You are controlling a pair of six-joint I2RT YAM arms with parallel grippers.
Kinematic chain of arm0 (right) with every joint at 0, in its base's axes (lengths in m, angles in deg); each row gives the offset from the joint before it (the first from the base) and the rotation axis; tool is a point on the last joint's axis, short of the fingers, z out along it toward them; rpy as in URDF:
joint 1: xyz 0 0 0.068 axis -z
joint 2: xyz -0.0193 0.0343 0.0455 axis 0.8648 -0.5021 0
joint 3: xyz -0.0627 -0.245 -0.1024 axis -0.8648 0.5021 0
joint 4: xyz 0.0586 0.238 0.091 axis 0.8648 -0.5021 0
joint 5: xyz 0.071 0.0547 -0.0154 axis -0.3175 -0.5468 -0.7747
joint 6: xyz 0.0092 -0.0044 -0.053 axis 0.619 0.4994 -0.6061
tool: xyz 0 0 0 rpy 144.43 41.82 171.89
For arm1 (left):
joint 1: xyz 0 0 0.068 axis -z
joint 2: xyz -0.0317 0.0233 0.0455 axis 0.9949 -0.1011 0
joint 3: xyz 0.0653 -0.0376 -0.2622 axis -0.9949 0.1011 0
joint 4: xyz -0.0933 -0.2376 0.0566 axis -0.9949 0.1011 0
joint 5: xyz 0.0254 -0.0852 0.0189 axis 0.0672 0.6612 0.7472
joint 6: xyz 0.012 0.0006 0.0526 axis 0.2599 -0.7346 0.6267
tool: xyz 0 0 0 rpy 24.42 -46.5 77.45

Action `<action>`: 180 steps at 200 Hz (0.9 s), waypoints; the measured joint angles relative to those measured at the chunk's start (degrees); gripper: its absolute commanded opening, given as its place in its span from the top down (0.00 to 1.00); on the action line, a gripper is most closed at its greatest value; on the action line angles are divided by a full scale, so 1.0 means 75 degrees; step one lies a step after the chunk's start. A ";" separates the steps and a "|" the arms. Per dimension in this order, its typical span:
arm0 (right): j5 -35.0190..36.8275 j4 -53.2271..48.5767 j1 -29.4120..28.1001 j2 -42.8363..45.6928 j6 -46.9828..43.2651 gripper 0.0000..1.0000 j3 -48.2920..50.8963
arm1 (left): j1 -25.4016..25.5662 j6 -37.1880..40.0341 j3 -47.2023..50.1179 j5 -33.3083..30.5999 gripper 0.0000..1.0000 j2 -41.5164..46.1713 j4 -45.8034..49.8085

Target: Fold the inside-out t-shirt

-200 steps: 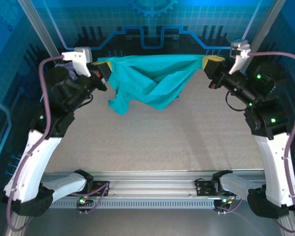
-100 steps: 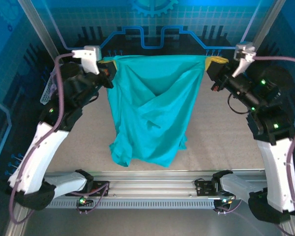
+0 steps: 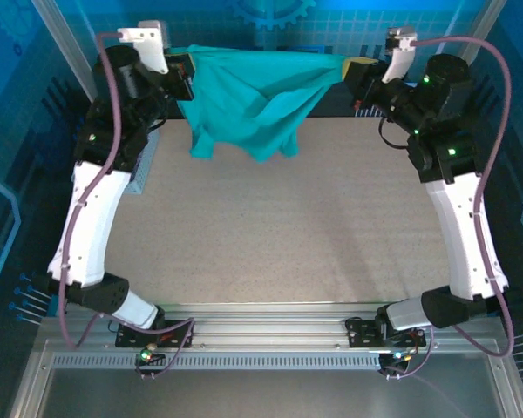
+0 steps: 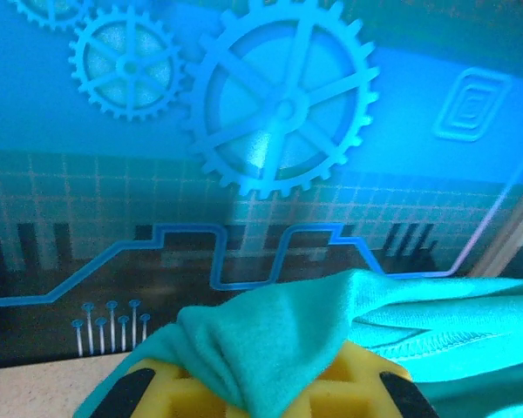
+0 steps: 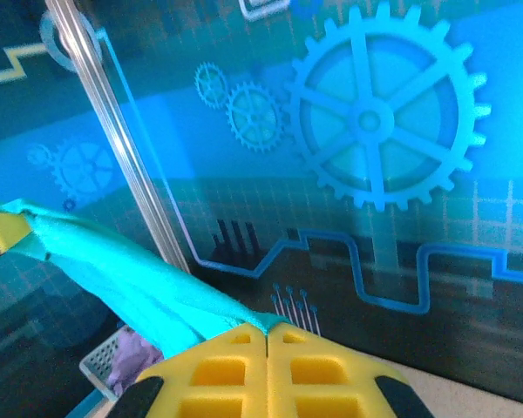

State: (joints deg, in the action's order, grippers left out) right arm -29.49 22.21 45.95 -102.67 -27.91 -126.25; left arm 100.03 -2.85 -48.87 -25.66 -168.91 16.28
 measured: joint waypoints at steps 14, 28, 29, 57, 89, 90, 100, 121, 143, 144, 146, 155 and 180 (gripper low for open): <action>0.0114 0.0163 0.0000 0.0565 0.0012 1.00 0.0720 | 0.0117 -0.0029 0.0866 0.0102 0.94 0.0723 -0.0146; 0.0248 0.0321 0.0000 0.1183 0.0070 1.00 0.1784 | 0.0329 -0.0175 0.2361 0.0216 0.94 0.1658 -0.0431; 0.0259 0.0335 0.0000 0.1221 0.0079 1.00 0.1856 | 0.0344 -0.0184 0.2451 0.0219 0.94 0.1708 -0.0455; 0.0801 0.0280 0.0012 0.2130 0.0172 1.00 0.4610 | 0.0947 -0.0740 0.6289 0.0286 0.91 0.3229 -0.1314; 0.1125 -0.0146 0.0163 0.1955 0.0251 1.00 0.7367 | 0.1647 -0.1475 0.9503 0.0478 0.76 0.2468 -0.1839; 0.1125 -0.0163 0.0166 0.1938 0.0259 1.00 0.7408 | 0.1652 -0.1498 0.9538 0.0478 0.75 0.2428 -0.1836; 0.1087 -0.0347 0.0181 0.1705 0.0291 1.00 0.7801 | 0.1693 -0.1708 0.9935 0.0501 0.67 0.1888 -0.1810; 0.1005 -0.0501 0.0184 0.1306 0.0291 1.00 0.7938 | 0.1786 -0.1810 1.0115 0.0490 0.55 0.1405 -0.1853; 0.1023 -0.0487 0.0210 0.1247 0.0256 1.00 0.7936 | 0.1973 -0.1810 1.0115 0.0519 0.48 0.1472 -0.2247; 0.1026 -0.0487 0.0213 0.1247 0.0254 1.00 0.7936 | 0.1979 -0.1798 1.0115 0.0527 0.48 0.1475 -0.2264; 0.1020 -0.0490 0.0221 0.1241 0.0245 1.00 0.7936 | 0.1993 -0.1816 1.0118 0.0530 0.47 0.1480 -0.2288; 0.1043 -0.0490 0.0277 0.1215 0.0210 1.00 0.7936 | 0.2049 -0.1813 1.0136 0.0592 0.45 0.1515 -0.2436; 0.0944 -0.0533 0.0510 0.1072 0.0117 1.00 0.7889 | 0.2439 -0.1620 1.0214 0.0726 0.39 0.1571 -0.2836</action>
State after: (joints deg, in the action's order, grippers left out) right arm -22.40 18.21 49.77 -94.63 -27.03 -67.08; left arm 118.33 -15.00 27.74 -20.22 -157.13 -4.98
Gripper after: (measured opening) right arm 0.045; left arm 0.581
